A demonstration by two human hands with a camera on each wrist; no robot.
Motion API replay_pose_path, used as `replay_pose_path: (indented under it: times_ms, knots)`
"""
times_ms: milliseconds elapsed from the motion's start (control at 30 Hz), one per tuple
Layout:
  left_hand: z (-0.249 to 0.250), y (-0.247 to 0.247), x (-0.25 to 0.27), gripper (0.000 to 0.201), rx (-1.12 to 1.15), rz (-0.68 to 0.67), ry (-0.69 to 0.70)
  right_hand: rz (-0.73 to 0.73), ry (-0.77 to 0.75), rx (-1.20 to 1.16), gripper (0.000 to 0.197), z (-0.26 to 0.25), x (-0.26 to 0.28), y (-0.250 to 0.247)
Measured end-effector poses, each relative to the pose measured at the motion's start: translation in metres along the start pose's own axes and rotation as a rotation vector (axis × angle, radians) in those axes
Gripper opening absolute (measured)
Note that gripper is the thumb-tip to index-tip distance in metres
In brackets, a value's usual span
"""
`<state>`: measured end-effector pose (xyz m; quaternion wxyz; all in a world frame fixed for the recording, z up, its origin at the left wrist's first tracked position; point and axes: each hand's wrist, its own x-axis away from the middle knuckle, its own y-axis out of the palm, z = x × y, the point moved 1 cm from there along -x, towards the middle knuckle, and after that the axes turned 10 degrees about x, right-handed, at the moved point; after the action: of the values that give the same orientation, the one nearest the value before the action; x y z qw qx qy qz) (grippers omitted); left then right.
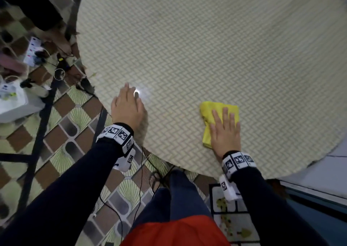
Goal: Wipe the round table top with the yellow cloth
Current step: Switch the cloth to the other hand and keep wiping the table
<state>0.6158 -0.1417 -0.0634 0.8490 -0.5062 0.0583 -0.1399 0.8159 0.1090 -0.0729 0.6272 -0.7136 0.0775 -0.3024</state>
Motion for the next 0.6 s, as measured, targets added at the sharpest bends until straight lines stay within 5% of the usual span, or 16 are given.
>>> replay_pose_path:
  times_ms: [133, 233, 467, 600]
  knots:
    - [-0.011, -0.007, -0.024, 0.045, -0.014, -0.004, 0.014, -0.134, 0.267, -0.096, 0.056, -0.008, -0.062, -0.025]
    - [-0.018, -0.011, -0.045, 0.046, -0.005, 0.004, 0.003, -0.17, 0.241, -0.064, 0.058, -0.039, -0.107, -0.041]
    - [-0.029, -0.025, -0.102, 0.042, -0.019, 0.028, -0.013, -0.056, -0.233, 0.078, 0.06, -0.162, -0.117, -0.033]
    - [-0.033, -0.032, -0.138, 0.043, -0.009, 0.027, 0.001, -0.034, -0.573, 0.169, 0.054, -0.17, -0.077, -0.021]
